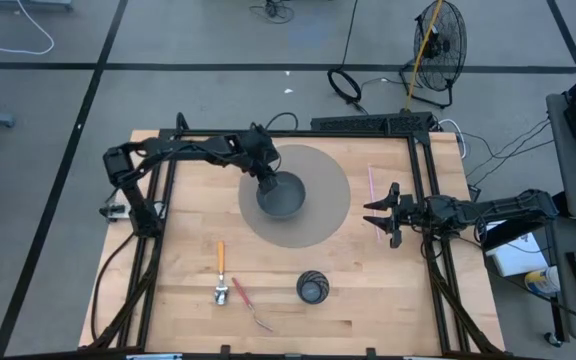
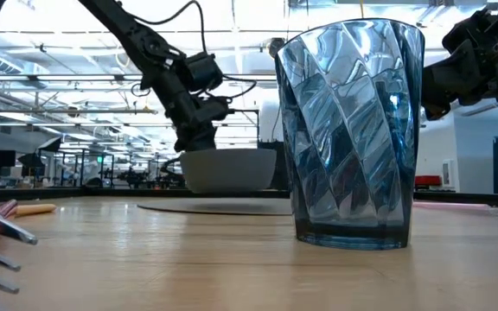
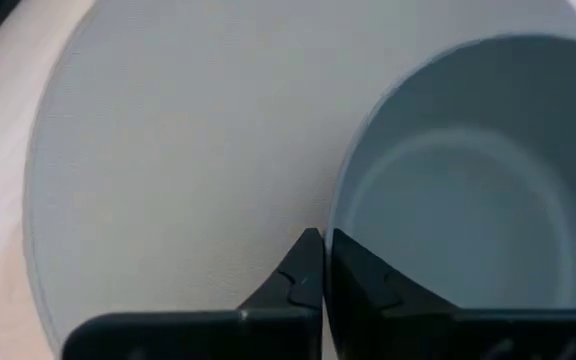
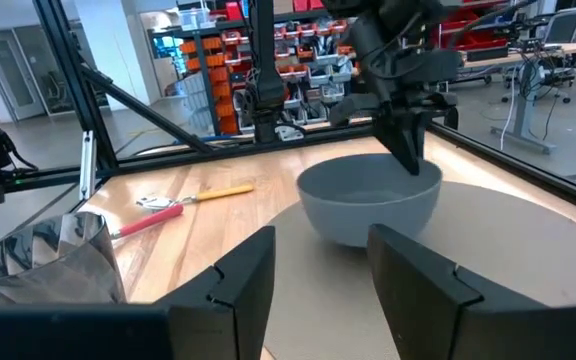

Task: Pick & Place Utensil
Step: Put the dark blue bowl on the center gray placemat

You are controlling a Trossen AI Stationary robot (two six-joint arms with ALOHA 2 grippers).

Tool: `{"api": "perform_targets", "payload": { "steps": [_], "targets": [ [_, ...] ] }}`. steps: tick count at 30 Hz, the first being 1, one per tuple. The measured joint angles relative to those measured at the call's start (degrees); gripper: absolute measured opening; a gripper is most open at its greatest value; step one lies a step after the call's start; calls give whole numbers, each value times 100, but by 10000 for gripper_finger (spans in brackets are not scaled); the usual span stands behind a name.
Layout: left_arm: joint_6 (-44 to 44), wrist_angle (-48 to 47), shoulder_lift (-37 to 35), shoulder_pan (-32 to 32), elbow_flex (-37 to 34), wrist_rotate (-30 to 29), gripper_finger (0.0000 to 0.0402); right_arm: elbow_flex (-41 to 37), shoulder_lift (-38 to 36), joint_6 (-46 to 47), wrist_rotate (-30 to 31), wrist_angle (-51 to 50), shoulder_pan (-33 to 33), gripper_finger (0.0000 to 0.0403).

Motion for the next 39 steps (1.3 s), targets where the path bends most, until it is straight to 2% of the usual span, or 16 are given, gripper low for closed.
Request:
{"api": "perform_targets", "payload": {
  "steps": [7,11,16,21,25,30,36,39],
  "targets": [
    [-73,24,49,113,-1,-115,14,0,0,-9,0,-3,0,155],
    [-58,59,45,132,-1,-125,5,0,0,-16,2,-30,0,155],
    [-92,189,45,132,-1,-131,17,0,0,-15,2,-40,0,155],
    [-177,248,45,132,-1,-346,6,0,0,-16,1,-40,0,155],
    [-240,265,45,132,-1,-378,17,0,0,-7,2,-40,0,155],
    [-247,178,45,132,-1,-376,6,0,0,37,0,-40,0,155],
    [-273,121,45,126,-1,-377,22,0,0,46,0,-38,0,155],
    [-255,130,76,108,-1,-375,11,0,0,49,0,-40,0,155]
  ]
}}
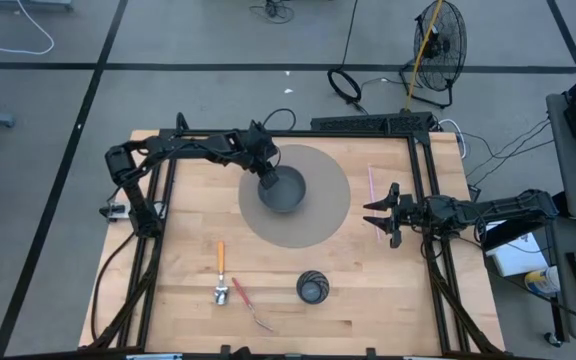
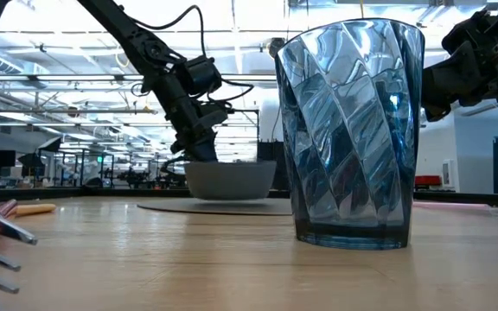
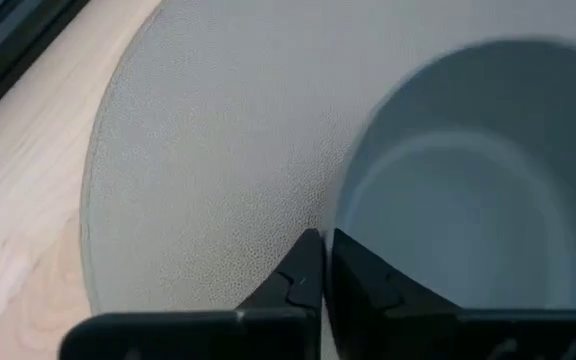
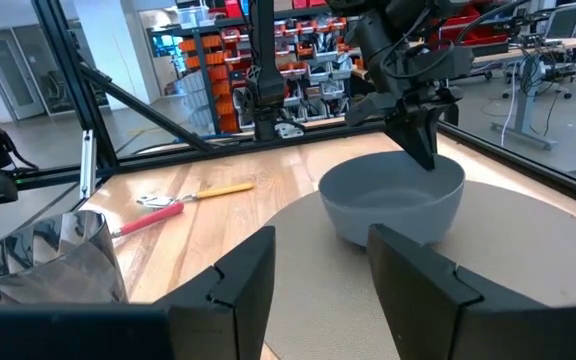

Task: Pick & Place Utensil
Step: Put the dark blue bowl on the center gray placemat

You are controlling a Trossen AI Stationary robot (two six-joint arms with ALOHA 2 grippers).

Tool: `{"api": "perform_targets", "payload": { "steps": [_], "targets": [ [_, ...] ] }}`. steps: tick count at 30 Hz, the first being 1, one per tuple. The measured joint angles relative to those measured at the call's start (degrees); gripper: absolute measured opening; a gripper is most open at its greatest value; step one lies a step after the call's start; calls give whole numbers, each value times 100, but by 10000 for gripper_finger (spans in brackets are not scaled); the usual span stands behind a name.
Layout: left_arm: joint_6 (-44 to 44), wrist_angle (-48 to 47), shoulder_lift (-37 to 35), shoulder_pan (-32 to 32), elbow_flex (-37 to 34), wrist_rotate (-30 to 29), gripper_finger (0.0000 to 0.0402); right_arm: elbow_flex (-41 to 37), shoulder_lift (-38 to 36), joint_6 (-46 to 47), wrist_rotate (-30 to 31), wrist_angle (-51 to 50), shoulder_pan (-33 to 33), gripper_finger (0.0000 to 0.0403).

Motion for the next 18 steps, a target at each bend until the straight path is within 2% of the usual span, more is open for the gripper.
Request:
{"api": "perform_targets", "payload": {
  "steps": [3,9,18],
  "targets": [
    [-6,19,100,-8,0,1,6,0,0,2,0,-31,0,155],
    [-17,52,353,-8,0,11,30,0,-2,66,-2,-220,0,155],
    [3,134,365,-8,0,-24,22,0,-2,109,0,-251,0,155]
  ]
}}
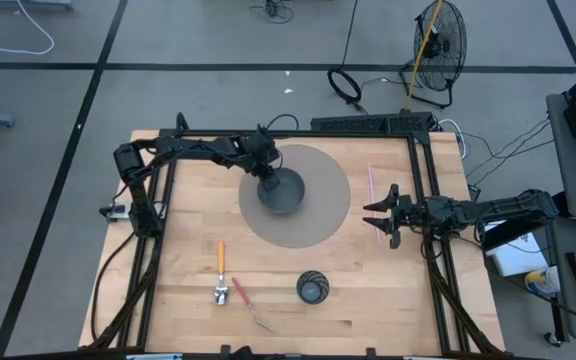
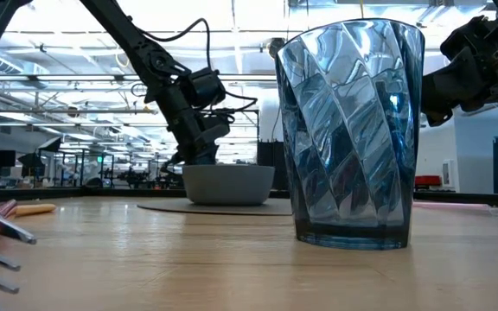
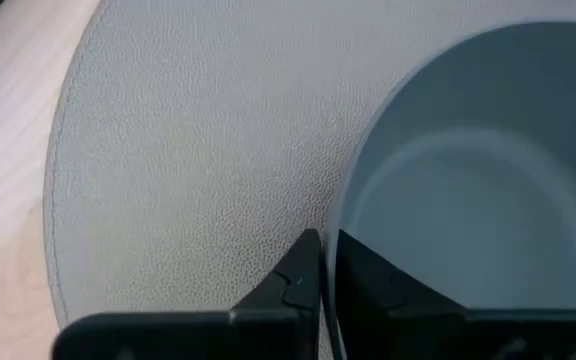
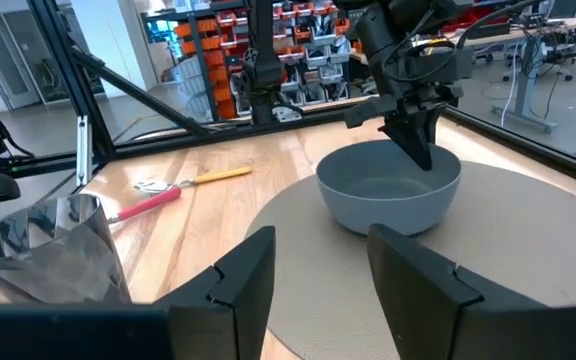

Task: Pick & Place Utensil
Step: Put the dark blue bowl on the center gray placemat

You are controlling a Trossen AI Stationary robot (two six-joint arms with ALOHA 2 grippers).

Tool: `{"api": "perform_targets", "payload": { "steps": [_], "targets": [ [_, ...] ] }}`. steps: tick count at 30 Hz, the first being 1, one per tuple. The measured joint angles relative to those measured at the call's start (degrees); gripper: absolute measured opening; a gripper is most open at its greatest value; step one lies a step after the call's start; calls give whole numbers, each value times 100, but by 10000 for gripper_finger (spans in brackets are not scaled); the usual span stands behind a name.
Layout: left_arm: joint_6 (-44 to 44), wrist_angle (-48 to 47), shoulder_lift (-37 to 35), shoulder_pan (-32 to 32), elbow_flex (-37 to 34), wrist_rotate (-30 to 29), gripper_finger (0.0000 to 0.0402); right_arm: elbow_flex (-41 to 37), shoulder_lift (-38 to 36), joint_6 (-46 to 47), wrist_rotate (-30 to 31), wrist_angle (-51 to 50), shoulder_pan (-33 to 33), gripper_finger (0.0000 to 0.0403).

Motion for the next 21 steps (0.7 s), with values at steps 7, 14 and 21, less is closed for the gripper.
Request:
{"api": "perform_targets", "payload": {
  "steps": [7,14,21],
  "targets": [
    [13,153,-2,0,0,132,61,0,0,-2,-2,1,0,155],
    [-5,202,-2,-1,0,272,111,0,0,-2,-2,2,0,155],
    [-20,254,-9,0,0,281,143,0,0,-1,-2,2,0,155]
  ]
}}
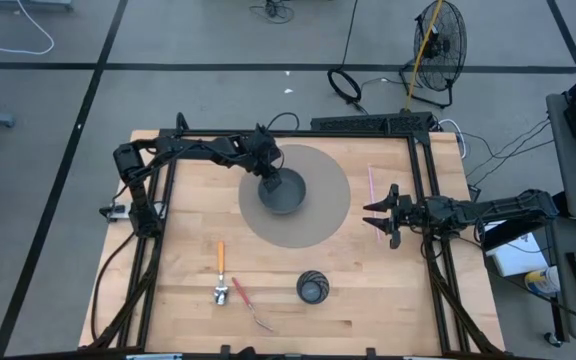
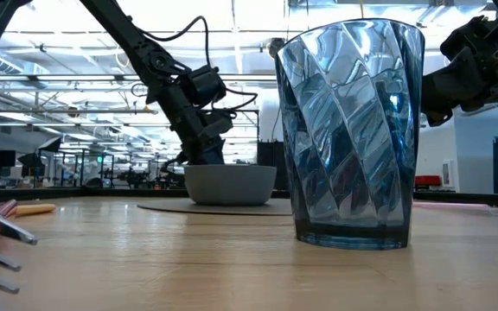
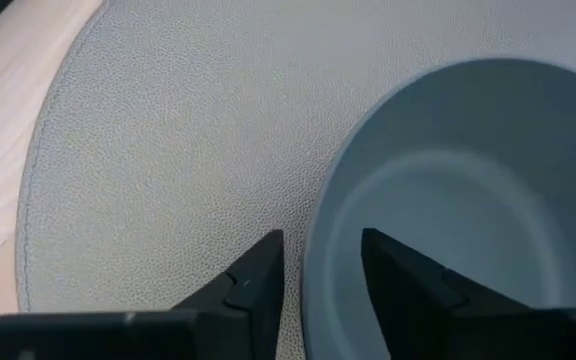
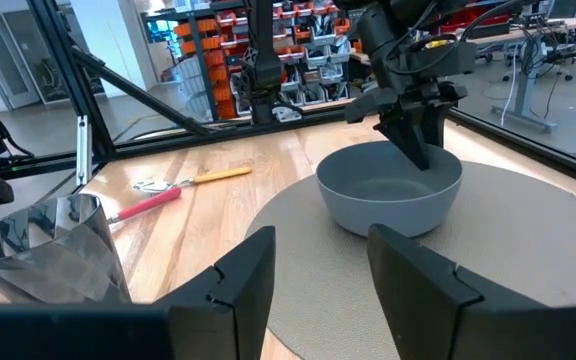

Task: Pick & Place Utensil
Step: Put the dark blue bowl on the center gray placemat

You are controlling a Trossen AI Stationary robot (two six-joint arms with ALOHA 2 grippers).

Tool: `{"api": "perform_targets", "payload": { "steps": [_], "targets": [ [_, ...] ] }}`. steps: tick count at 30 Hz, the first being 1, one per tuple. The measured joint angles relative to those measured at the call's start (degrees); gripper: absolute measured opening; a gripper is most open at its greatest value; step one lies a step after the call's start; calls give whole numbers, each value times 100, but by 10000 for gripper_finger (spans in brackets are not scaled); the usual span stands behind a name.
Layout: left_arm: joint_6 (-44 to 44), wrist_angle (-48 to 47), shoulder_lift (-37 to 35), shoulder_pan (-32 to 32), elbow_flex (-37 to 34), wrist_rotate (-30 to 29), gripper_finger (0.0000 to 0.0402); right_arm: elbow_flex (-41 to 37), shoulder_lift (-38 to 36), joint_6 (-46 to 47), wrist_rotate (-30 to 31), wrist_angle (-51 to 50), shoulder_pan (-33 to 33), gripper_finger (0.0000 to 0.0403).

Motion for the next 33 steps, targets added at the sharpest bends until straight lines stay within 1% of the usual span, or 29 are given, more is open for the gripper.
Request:
{"api": "perform_targets", "payload": {
  "steps": [4,8,17,20,28,33],
  "targets": [
    [0,101,0,0,0,23,159,0,0,0,0,0,0,155],
    [0,196,0,0,0,193,169,0,0,1,2,0,0,155],
    [49,370,-2,-78,0,199,169,0,0,83,2,0,0,155],
    [81,370,-2,-81,0,161,156,-1,1,83,2,1,0,155],
    [81,440,-2,-76,0,131,97,0,0,83,2,1,0,155],
    [130,568,-2,-76,0,-99,87,0,0,84,2,0,0,155]
  ]
}}
